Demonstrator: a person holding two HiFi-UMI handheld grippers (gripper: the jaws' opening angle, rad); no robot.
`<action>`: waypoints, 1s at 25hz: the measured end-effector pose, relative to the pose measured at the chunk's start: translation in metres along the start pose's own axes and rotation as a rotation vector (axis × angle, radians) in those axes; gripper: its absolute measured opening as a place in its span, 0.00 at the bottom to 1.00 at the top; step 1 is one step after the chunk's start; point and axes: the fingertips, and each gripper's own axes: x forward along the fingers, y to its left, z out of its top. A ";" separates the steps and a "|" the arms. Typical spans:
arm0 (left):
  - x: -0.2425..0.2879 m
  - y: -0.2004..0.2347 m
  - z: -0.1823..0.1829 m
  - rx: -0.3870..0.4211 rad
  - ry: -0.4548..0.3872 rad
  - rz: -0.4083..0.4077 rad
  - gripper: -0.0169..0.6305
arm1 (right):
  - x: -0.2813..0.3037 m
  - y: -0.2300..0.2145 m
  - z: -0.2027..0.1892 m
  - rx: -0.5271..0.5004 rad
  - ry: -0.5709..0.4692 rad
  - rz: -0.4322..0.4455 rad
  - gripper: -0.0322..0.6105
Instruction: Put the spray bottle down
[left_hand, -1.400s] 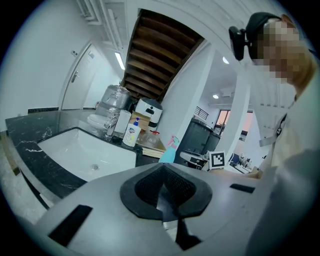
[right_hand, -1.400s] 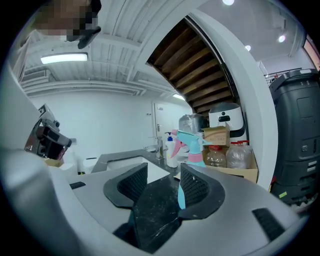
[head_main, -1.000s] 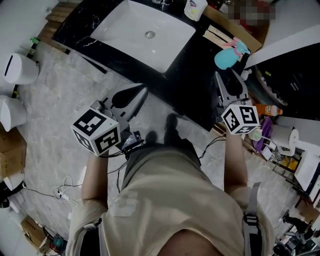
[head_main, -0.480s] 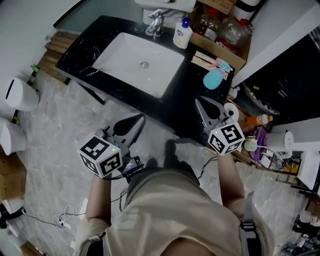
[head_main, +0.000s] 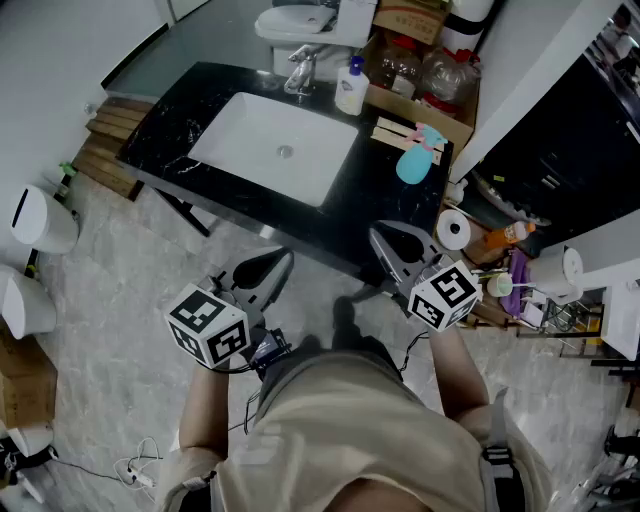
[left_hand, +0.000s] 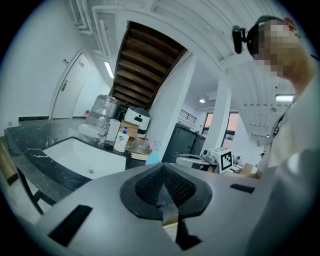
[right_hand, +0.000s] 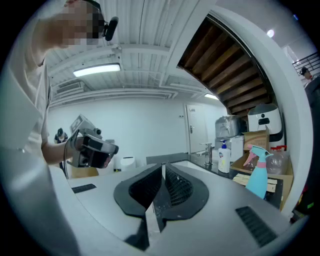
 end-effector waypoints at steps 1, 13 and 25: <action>-0.002 -0.002 0.000 0.003 -0.002 -0.006 0.04 | -0.001 0.006 0.002 -0.007 -0.006 0.007 0.11; -0.022 -0.010 -0.017 -0.043 -0.037 -0.059 0.04 | -0.014 0.061 0.003 -0.087 0.039 0.039 0.11; -0.019 -0.018 -0.023 -0.063 -0.043 -0.121 0.04 | -0.024 0.086 0.002 -0.134 0.069 0.037 0.11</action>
